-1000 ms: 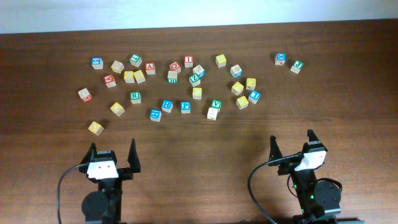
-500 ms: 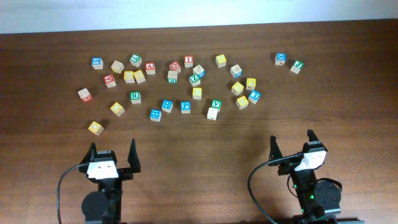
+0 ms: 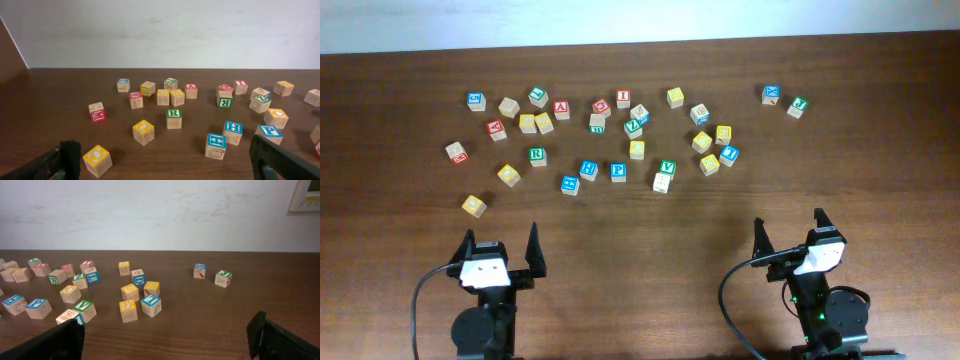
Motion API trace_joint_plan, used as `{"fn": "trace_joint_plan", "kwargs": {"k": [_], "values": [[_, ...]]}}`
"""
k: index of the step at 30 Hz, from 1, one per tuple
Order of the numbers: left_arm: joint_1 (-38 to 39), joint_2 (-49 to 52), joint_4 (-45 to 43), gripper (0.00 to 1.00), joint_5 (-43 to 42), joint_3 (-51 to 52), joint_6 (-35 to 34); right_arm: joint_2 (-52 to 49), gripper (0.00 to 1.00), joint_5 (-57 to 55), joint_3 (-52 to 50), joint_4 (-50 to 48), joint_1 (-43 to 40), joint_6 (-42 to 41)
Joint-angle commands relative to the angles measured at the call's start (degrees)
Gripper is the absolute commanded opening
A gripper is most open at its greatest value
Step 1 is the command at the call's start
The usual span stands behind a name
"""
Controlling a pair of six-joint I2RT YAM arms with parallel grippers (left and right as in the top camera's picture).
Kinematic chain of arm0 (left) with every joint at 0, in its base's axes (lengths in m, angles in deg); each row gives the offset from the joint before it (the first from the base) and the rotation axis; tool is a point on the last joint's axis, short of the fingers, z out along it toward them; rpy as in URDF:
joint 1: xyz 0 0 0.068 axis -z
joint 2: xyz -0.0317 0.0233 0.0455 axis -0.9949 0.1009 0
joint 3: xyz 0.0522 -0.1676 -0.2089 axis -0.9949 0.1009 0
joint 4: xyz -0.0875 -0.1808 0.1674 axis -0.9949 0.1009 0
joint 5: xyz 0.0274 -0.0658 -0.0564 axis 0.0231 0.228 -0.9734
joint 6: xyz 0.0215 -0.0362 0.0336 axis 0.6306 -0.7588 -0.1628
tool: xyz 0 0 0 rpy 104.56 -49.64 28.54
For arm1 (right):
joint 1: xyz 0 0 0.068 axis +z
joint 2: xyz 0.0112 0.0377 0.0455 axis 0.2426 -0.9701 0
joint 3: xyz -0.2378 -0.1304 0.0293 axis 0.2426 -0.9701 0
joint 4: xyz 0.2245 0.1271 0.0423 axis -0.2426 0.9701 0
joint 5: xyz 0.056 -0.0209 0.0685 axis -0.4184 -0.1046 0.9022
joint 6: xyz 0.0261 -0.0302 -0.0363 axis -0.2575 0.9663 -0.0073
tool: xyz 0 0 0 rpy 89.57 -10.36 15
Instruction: Spell out ICRA
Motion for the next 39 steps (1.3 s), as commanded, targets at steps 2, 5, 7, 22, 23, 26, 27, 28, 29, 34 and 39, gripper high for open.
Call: {"fn": "trace_joint_plan", "kwargs": {"k": [2, 5, 7, 22, 23, 26, 27, 28, 29, 34, 39], "values": [[-0.2, -0.5, -0.2, 0.99, -7.5, 0.2, -0.4, 0.2, 0.98, -0.5, -0.3, 0.3, -0.4, -0.2], [-0.2, -0.5, -2.4, 0.99, -11.8, 0.2, -0.4, 0.2, 0.98, -0.5, -0.3, 0.3, -0.4, -0.2], [-0.2, -0.5, -7.5, 0.99, -16.0, 0.2, -0.4, 0.2, 0.99, -0.5, -0.3, 0.3, -0.4, -0.2], [-0.2, -0.5, -25.5, 0.99, -22.3, -9.3, -11.3, 0.2, 0.98, -0.5, -0.3, 0.3, -0.4, -0.2], [-0.2, -0.5, -25.4, 0.99, -22.3, -10.7, -11.3, 0.2, 0.98, -0.5, -0.3, 0.3, -0.4, -0.2], [-0.2, -0.5, -24.0, 0.99, -22.4, -16.3, -11.3, 0.2, 0.98, -0.5, -0.3, 0.3, -0.4, -0.2], [-0.2, -0.4, -23.5, 0.99, -22.7, -17.9, -11.3, 0.2, 0.98, -0.5, -0.3, 0.3, -0.4, -0.2], [-0.2, -0.2, -23.1, 0.99, -22.7, -19.3, -11.3, 0.2, 0.98, -0.5, -0.3, 0.3, -0.4, -0.2], [-0.2, 0.2, -22.3, 0.99, -22.7, -21.0, -11.3, 0.2, 0.98, -0.5, -0.3, 0.3, -0.4, -0.2], [-0.2, 6.9, -11.2, 0.99, -25.6, -32.3, -11.3, 0.2, 0.98, -0.5, -0.3, 0.3, -0.4, -0.2], [-0.2, 22.1, 6.0, 0.99, -29.5, -46.0, -11.2, 0.2, 0.98, -0.5, -0.3, 0.3, -0.4, -0.2]]}}
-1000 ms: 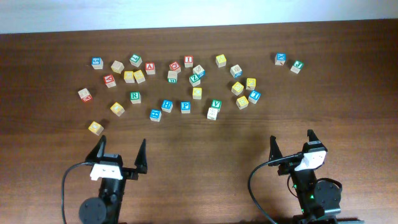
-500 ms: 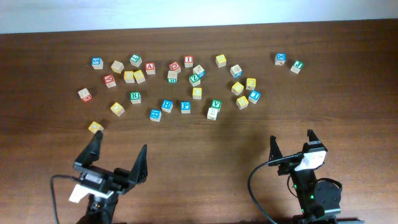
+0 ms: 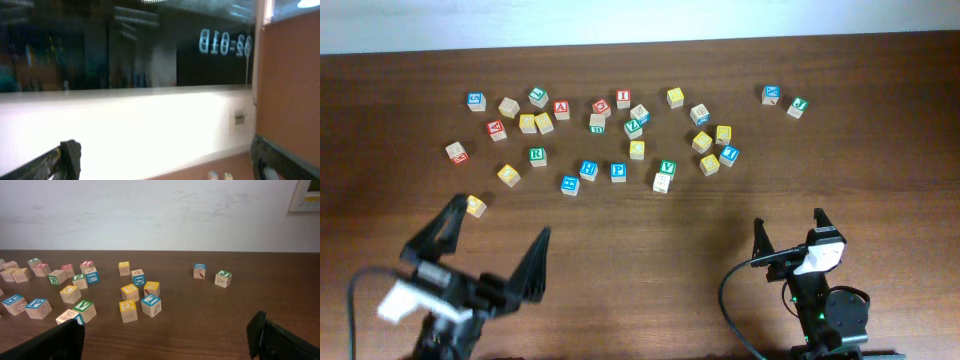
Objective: Spell out ICRA
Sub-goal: 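Raise the left gripper and move it over the scattered blocks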
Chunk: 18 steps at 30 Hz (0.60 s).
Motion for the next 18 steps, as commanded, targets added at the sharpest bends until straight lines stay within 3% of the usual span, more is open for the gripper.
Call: {"fn": "trace_joint_plan", "kwargs": {"k": [1, 4, 7, 12, 18], "values": [[-0.2, 10.0, 9.7, 0.99, -2.8, -9.6, -0.1, 0.3, 0.98, -0.5, -0.3, 0.3, -0.4, -0.2], [-0.2, 18.8, 26.1, 0.99, -2.7, -20.5, 6.8, 0.3, 0.98, -0.5, -0.3, 0.3, -0.4, -0.2], [-0.2, 26.1, 37.3, 0.99, -3.7, -27.8, 8.9, 0.3, 0.98, -0.5, -0.3, 0.3, -0.4, -0.2], [-0.1, 29.0, 36.8, 0.99, -23.0, -28.0, 9.0, 0.3, 0.98, -0.5, -0.3, 0.3, -0.4, -0.2], [-0.1, 32.2, 35.2, 0.99, -22.2, -29.6, 5.5, 0.3, 0.98, -0.5, -0.3, 0.3, -0.4, -0.2]]}}
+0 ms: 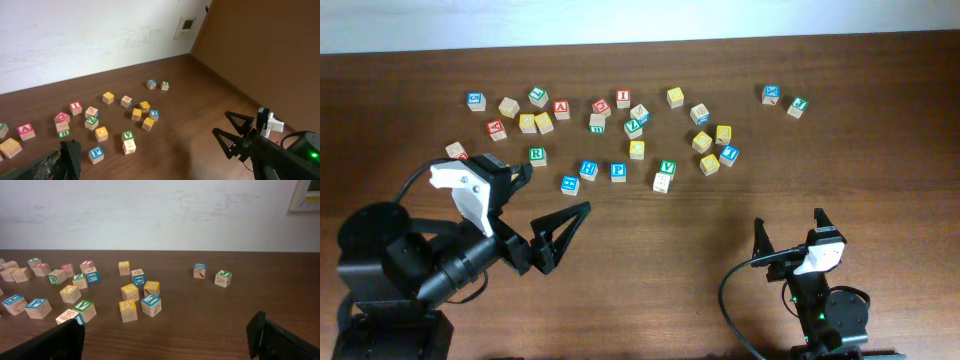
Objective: Spell out ICRA
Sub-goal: 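Raise the left gripper and move it over the scattered blocks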
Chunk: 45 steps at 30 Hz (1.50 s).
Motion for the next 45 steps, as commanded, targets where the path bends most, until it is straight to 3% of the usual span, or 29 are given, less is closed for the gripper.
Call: {"fn": "trace_joint_plan", "kwargs": {"k": [1, 5, 9, 11, 18, 24, 27, 29, 37, 45], "values": [[-0.1, 3.9, 0.6, 0.99, -1.6, -3.7, -2.1, 0.3, 0.98, -0.5, -0.3, 0.3, -0.4, -0.2], [1.9, 13.6, 10.6, 0.99, 3.3, -11.2, -0.5, 0.3, 0.99, -0.5, -0.3, 0.3, -0.4, -0.2], [11.7, 22.3, 21.6, 0.99, 26.1, -16.4, 0.1, 0.3, 0.98, -0.5, -0.3, 0.3, -0.4, -0.2], [15.3, 24.7, 21.8, 0.99, 30.4, -16.4, 0.1, 0.3, 0.98, -0.5, -0.3, 0.3, -0.4, -0.2], [16.6, 28.5, 23.3, 0.99, 29.7, -16.4, 0.0, 0.3, 0.98, -0.5, -0.3, 0.3, -0.4, -0.2], [16.6, 34.1, 26.6, 0.99, 30.7, -16.4, -7.4, 0.3, 0.98, -0.5, -0.3, 0.3, -0.4, -0.2], [16.6, 37.7, 29.4, 0.99, 41.6, -16.4, -14.2, 0.3, 0.98, -0.5, -0.3, 0.3, -0.4, -0.2], [16.6, 40.1, 30.0, 0.99, 45.1, -16.4, -14.3, 0.3, 0.98, -0.5, -0.3, 0.3, -0.4, -0.2], [16.6, 49.2, 29.9, 0.99, 45.3, -16.4, -14.3, 0.3, 0.98, -0.5, -0.3, 0.3, -0.4, -0.2], [16.6, 49.5, 29.0, 0.99, 40.4, -16.4, -14.3, 0.3, 0.98, -0.5, -0.3, 0.3, -0.4, -0.2]]}}
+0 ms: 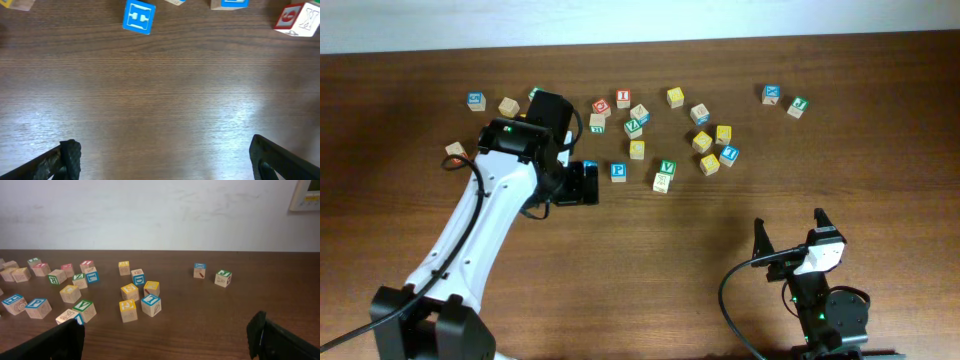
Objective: Spell out ICRA
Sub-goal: 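Raise the left gripper and move it over the scattered blocks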
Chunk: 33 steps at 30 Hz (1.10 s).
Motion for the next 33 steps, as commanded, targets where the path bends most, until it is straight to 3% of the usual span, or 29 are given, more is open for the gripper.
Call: {"fn": "trace_joint_plan", "kwargs": {"k": [1, 11, 22, 33], "values": [[0.1, 0.3, -0.3, 0.99, -1.3, -1.0, -0.7, 0.3, 0.98, -0.5, -0.3, 0.3, -0.4, -0.2], [0.1, 0.3, 0.2, 0.99, -1.3, -1.0, -0.7, 0.3, 0.98, -0.5, -0.3, 0.3, -0.4, -0.2], [0.1, 0.3, -8.9, 0.99, -0.6, -1.0, -0.7, 0.3, 0.98, -0.5, -0.3, 0.3, -0.4, -0.2], [0.1, 0.3, -11.3, 0.99, 9.3, -1.0, -0.7, 0.3, 0.98, -0.5, -0.3, 0.3, -0.4, -0.2]]}}
